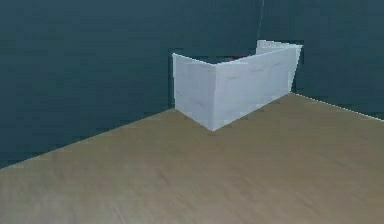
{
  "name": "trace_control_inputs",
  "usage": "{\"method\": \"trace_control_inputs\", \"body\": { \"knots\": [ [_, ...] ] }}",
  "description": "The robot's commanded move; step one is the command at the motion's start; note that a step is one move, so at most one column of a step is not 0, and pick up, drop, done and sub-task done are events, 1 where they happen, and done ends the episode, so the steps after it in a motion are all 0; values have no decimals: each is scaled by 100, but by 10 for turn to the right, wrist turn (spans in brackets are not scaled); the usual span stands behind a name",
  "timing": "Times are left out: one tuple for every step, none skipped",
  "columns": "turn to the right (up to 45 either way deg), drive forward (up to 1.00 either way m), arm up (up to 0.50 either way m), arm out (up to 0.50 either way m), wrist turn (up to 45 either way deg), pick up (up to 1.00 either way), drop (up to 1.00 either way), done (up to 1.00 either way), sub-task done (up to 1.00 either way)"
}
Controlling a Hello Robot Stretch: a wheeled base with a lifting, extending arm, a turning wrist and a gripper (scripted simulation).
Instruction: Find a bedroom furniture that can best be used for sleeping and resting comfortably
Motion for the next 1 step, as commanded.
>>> {"method": "trace_control_inputs", "body": {
  "knots": [
    [0,100,0,0,0,0,0,0,0]
  ]
}}
